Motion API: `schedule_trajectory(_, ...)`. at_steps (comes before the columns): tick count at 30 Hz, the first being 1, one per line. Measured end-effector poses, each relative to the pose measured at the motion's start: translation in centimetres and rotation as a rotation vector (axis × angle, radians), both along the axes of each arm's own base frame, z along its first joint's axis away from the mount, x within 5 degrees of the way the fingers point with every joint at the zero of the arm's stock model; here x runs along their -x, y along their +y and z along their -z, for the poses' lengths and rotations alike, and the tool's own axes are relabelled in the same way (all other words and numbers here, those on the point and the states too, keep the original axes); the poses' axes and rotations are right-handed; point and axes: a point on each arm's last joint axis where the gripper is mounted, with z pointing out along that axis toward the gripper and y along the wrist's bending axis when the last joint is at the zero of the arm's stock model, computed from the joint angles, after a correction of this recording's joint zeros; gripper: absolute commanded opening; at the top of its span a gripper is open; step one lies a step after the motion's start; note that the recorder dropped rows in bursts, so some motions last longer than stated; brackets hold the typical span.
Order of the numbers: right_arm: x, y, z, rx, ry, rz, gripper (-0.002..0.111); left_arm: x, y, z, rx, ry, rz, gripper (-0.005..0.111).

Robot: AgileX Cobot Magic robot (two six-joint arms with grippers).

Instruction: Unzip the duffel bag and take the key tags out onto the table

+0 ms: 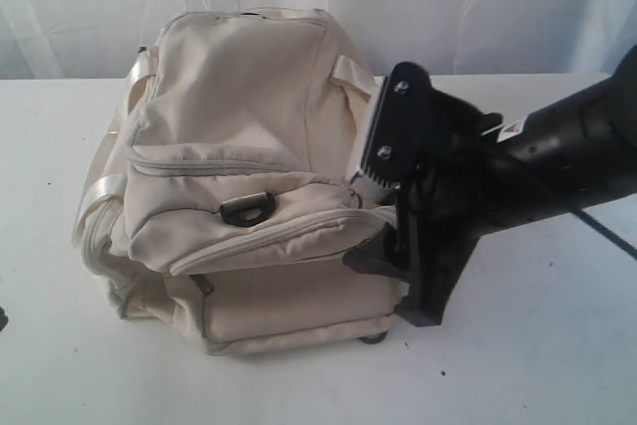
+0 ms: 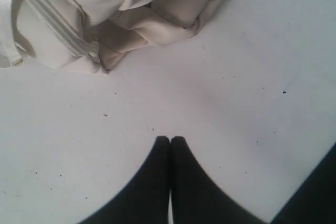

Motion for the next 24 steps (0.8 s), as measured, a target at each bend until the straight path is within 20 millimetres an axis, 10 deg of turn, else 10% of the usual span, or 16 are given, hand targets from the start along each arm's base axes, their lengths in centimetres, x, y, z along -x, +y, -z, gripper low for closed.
schedule_trajectory(3, -1.0, 1.8, 1.6, 0.009, -0.054, 0.013, 0.046, -0.1, -0.1, -0.1, 0.005, -0.011, 0.001, 0.000)
schedule_trajectory(7, -1.5, 2.6, 3.7, 0.038, 0.022, 0.045, 0.000, -0.1, -0.1, -0.1, 0.010, -0.011, 0.002, 0.000)
schedule_trajectory(24, 2.9, 1.4, 3.1, 0.144, 0.466, -0.025, 0.000, -0.1, -0.6, -0.4, 0.086, -0.011, -0.001, 0.000)
